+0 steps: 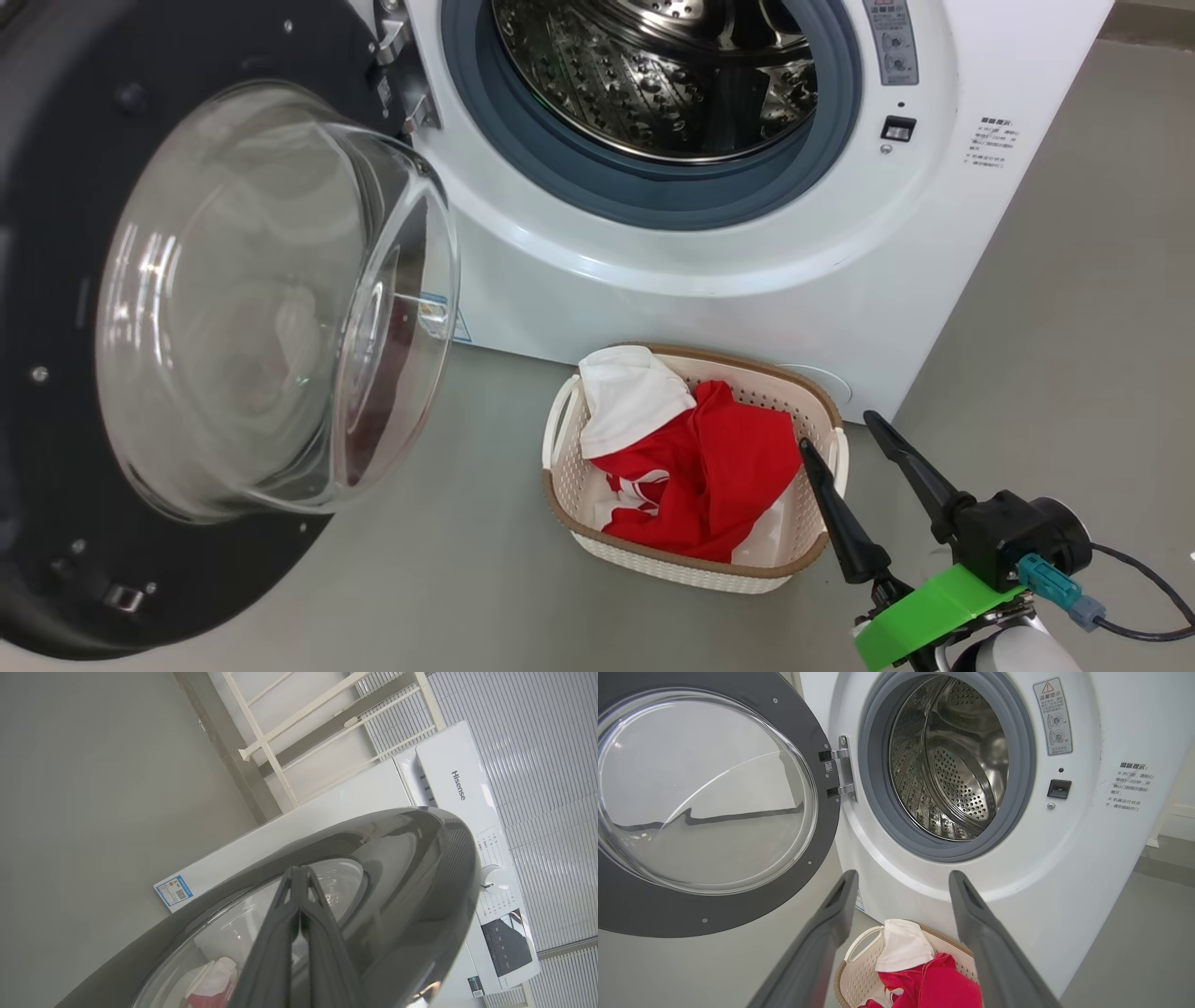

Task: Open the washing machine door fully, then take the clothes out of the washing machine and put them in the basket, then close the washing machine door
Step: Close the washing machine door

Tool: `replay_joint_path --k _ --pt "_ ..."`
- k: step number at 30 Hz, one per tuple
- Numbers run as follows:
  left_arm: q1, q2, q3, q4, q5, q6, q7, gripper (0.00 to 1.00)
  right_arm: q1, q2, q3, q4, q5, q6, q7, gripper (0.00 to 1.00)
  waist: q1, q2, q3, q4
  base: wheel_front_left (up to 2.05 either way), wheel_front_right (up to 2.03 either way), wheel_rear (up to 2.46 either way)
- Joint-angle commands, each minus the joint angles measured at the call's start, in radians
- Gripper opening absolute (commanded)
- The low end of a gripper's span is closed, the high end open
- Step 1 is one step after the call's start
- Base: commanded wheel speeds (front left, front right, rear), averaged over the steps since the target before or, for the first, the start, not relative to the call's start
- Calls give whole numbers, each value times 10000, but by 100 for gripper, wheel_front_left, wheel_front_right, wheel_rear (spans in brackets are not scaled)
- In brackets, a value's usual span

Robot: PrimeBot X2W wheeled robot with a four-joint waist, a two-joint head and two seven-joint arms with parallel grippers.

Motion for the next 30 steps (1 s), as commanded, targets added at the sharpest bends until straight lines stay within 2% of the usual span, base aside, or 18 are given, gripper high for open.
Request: replay_joint_path --k 1,15,24,30 --pt "176 174 149 -506 -270 113 274 0 -98 18 191 -191 138 63 -63 100 0 -1 -14 -7 0 0 0" --pt "1005 -1187 -169 -2586 -1194 940 1185 0 -122 79 301 -100 191 63 -63 100 0 -1 -9 -131 0 0 0" --pt "1516 -1393 -922 -3726 -1801 1413 986 0 -187 91 345 -103 204 63 -63 100 0 -1 142 -384 0 0 0" --pt "2085 -1401 -1874 -4281 -2661 1737 473 0 -268 103 315 -104 212 63 -63 100 0 -1 225 -620 0 0 0"
